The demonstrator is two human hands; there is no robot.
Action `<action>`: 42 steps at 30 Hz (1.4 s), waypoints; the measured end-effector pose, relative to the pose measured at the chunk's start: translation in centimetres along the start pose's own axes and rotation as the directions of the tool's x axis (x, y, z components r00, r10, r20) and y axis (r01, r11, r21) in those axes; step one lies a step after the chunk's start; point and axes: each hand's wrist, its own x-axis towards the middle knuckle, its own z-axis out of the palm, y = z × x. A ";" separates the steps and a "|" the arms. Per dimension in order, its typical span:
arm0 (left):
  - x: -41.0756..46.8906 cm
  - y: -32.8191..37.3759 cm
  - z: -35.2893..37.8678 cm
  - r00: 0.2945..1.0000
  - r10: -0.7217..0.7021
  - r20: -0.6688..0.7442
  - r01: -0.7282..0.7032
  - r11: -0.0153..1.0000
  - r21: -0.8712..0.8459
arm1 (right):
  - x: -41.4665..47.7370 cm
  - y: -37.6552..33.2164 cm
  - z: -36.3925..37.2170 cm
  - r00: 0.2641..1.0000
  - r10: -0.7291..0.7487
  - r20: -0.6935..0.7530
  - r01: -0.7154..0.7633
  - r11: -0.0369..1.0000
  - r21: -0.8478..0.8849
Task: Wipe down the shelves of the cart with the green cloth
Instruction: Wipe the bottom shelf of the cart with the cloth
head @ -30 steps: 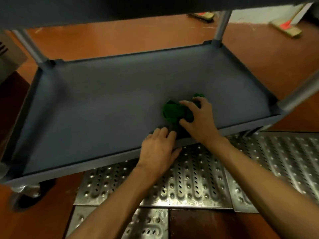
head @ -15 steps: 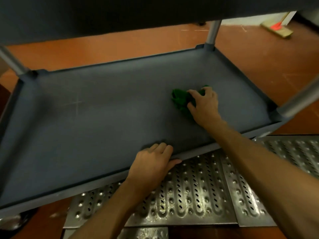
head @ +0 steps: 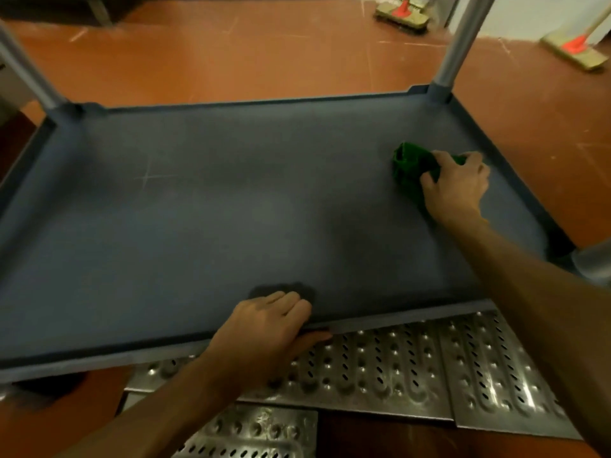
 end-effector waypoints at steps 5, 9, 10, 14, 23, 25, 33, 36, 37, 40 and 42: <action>-1.8 0.9 -0.3 1.000 -0.005 0.012 0.005 1.000 -0.029 | 2.0 -1.2 0.7 0.998 0.057 -0.006 -0.057 0.996 -0.073; -2.5 1.9 -0.9 0.999 -0.010 0.054 0.012 0.999 -0.035 | 2.7 -4.7 1.1 0.995 0.092 0.030 -0.091 0.995 -0.032; -2.6 2.0 -0.9 0.998 -0.010 0.061 0.012 1.000 -0.027 | 2.5 -5.9 1.5 0.997 0.070 0.036 -0.070 0.998 0.001; -2.6 2.2 -1.3 0.998 -0.004 0.069 0.007 0.999 -0.035 | 0.4 -10.6 2.5 0.992 -0.099 0.076 0.093 0.992 0.083; -2.8 1.6 -1.4 0.994 -0.010 0.107 0.012 1.000 -0.013 | -9.1 -17.4 2.4 0.871 -0.462 0.168 0.413 0.873 0.260; -2.6 1.1 -1.6 0.995 -0.012 0.104 0.011 1.000 0.010 | -10.6 -17.4 1.8 0.854 -0.490 0.173 0.429 0.853 0.298; -2.5 -1.4 -2.5 0.991 -0.026 0.133 0.015 0.996 0.088 | -16.2 -15.2 -0.4 0.738 -0.646 0.197 0.584 0.757 0.294; -2.3 -1.6 -2.5 0.992 -0.040 0.120 0.031 0.997 0.074 | -17.6 -12.8 -1.4 0.692 -0.694 0.198 0.609 0.709 0.356; -2.2 -1.7 -2.5 0.992 -0.042 0.120 0.035 0.997 0.063 | -18.0 -11.4 -1.8 0.667 -0.721 0.188 0.628 0.680 0.379; -2.1 -1.7 -2.6 0.991 -0.040 0.130 0.031 0.997 0.072 | -17.6 -5.8 -2.8 0.629 -0.765 0.136 0.656 0.617 0.435; -2.1 -1.7 -2.7 0.990 -0.045 0.130 0.037 0.997 0.070 | -16.2 -2.4 -3.6 0.677 -0.724 0.135 0.622 0.660 0.421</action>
